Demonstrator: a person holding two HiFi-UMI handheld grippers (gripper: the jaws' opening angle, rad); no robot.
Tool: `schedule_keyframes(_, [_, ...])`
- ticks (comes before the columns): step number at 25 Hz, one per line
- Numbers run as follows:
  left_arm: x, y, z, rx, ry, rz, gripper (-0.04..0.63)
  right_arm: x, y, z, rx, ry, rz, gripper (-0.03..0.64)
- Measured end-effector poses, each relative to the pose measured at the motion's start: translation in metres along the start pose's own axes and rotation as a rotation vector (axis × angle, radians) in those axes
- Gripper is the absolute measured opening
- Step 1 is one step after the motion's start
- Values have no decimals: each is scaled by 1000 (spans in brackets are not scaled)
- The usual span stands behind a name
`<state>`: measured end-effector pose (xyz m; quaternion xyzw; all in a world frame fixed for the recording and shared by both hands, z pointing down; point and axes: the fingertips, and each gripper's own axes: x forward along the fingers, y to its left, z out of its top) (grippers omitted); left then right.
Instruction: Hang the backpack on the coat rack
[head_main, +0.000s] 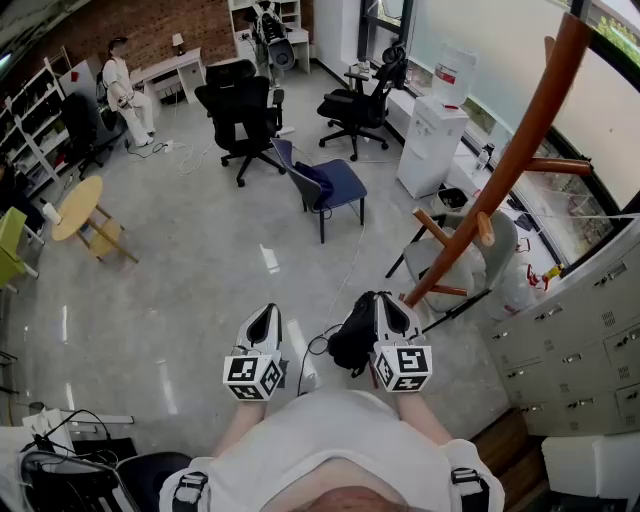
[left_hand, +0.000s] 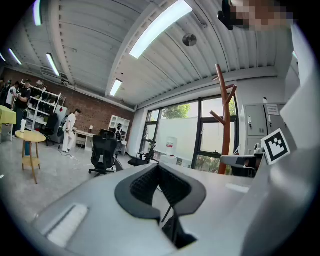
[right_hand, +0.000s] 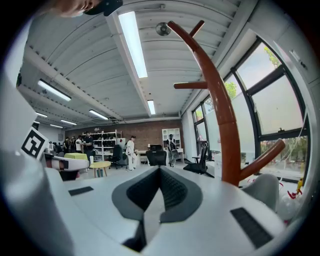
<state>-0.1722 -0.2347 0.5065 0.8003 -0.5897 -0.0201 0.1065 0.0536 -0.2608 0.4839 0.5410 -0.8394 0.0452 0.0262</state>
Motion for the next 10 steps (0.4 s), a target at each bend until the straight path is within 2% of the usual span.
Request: schedule_keyframes(10, [-1,1,-6,0,15,1,11,0,-2,-7,28,19,1,8])
